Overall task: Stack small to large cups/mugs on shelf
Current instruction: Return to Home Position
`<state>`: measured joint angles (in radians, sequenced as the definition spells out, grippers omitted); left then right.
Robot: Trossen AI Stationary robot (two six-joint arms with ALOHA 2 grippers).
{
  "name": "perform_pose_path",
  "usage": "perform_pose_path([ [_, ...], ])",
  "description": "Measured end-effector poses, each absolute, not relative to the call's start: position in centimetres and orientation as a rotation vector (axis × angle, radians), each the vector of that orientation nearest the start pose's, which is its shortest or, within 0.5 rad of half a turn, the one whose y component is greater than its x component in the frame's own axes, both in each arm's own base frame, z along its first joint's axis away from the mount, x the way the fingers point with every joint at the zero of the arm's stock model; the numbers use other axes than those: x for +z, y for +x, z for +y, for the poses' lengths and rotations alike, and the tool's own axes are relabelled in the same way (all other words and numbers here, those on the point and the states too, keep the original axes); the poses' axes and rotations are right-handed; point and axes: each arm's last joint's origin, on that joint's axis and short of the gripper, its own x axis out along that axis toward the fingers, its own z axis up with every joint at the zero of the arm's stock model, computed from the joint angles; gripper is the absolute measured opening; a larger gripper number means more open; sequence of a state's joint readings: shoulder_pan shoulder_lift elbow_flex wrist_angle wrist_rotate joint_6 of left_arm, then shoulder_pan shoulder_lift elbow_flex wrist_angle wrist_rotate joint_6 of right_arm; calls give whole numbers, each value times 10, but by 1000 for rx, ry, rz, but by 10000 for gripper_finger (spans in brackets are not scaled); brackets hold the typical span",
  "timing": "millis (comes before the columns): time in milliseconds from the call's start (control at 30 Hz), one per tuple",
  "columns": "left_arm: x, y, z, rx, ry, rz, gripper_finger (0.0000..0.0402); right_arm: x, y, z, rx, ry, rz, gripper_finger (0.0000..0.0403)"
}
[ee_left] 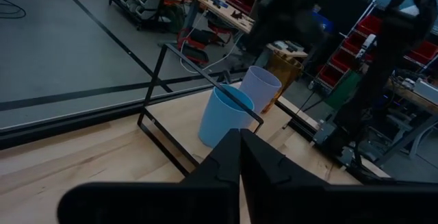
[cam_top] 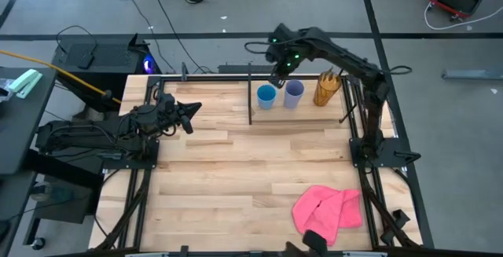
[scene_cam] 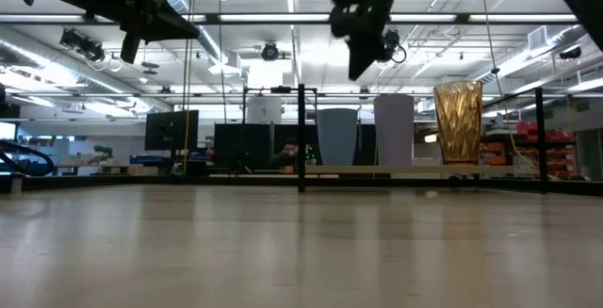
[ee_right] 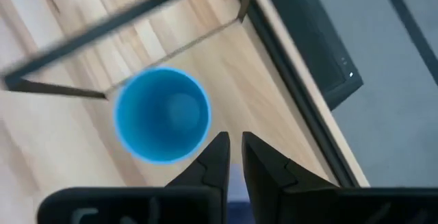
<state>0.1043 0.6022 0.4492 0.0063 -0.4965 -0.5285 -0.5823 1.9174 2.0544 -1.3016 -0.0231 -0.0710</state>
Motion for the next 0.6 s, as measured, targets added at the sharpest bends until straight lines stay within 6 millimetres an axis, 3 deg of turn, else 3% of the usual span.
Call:
perform_pose_path([
  [267,261,144,29,623,-483,-16,19,428,271,-168,-529,347,904,48],
  [600,262,144,29,623,-577,-48,38,493,192,-82,-466,421,683,48],
])
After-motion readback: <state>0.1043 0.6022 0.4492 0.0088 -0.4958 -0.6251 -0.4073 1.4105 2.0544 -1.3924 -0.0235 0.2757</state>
